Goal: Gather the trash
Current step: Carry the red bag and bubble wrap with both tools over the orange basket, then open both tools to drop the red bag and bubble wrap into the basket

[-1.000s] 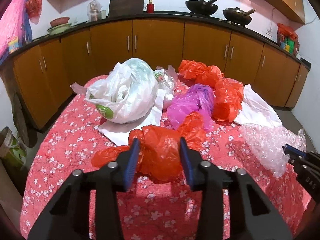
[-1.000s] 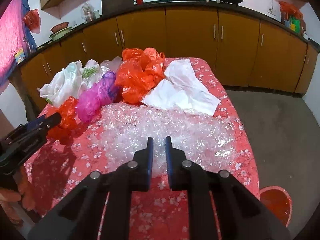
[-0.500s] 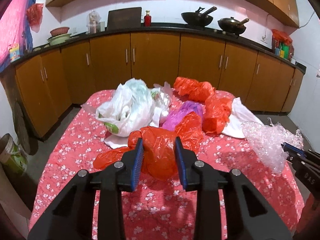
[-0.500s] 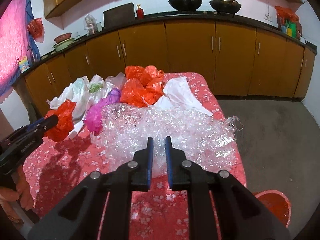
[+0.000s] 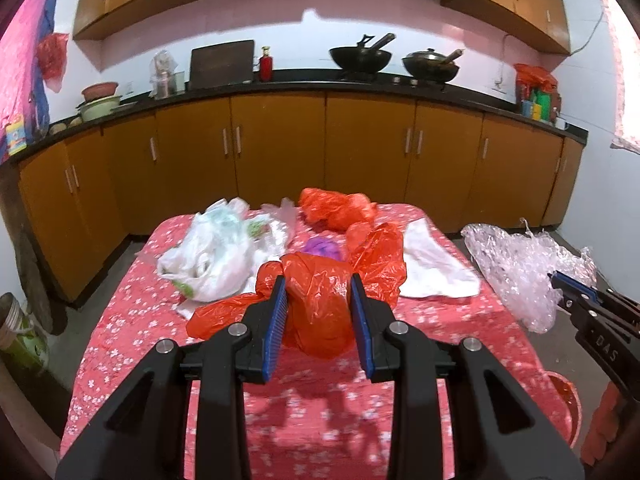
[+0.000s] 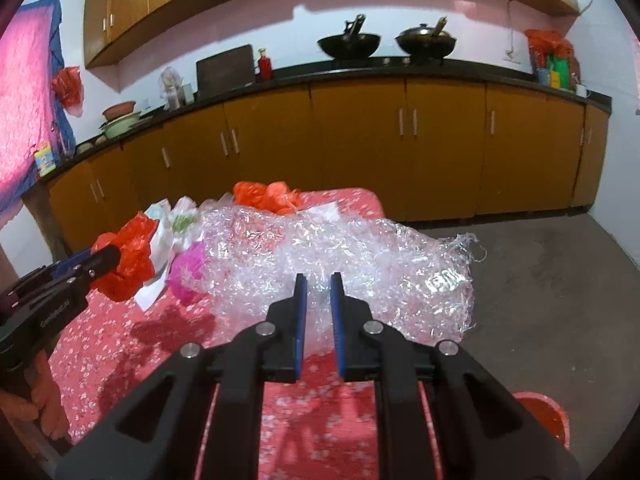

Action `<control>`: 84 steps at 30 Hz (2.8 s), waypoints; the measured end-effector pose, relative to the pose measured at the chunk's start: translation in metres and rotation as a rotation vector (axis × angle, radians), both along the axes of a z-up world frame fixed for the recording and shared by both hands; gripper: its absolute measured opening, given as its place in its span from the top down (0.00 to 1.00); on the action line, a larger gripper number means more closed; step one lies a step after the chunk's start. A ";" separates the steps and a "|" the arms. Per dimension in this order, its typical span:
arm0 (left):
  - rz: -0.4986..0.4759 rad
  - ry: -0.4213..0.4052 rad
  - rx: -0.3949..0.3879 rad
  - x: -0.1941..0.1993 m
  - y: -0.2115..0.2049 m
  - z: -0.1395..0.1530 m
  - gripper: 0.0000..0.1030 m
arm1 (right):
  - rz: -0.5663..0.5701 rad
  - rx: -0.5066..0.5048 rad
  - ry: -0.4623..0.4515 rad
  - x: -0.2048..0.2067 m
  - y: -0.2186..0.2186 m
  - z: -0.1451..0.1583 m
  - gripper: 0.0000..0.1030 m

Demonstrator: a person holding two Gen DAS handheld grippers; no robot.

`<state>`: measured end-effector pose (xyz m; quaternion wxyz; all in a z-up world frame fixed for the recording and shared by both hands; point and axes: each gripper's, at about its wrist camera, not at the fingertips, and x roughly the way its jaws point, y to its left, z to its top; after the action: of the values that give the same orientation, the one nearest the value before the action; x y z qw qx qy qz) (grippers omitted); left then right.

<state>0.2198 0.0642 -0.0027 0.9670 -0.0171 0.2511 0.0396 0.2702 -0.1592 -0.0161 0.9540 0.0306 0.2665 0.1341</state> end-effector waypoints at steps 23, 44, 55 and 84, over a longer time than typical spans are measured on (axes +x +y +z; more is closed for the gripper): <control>-0.230 0.011 -0.005 -0.005 -0.116 0.001 0.69 | -0.258 -0.001 -0.017 -0.023 -0.130 -0.010 0.88; -0.575 0.145 -0.054 -0.038 -0.258 -0.048 0.69 | -0.504 0.004 0.120 -0.091 -0.262 -0.085 0.88; -0.651 0.270 -0.020 -0.037 -0.313 -0.097 0.69 | -0.562 0.068 0.230 -0.111 -0.301 -0.143 0.87; -0.683 0.386 -0.014 0.001 -0.352 -0.147 0.62 | -0.528 0.212 0.281 -0.086 -0.332 -0.181 0.79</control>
<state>0.2206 -0.2880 -0.1499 0.8594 0.0688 0.4197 -0.2837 0.1842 -0.4914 -0.1971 0.9013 0.2161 0.3629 -0.0967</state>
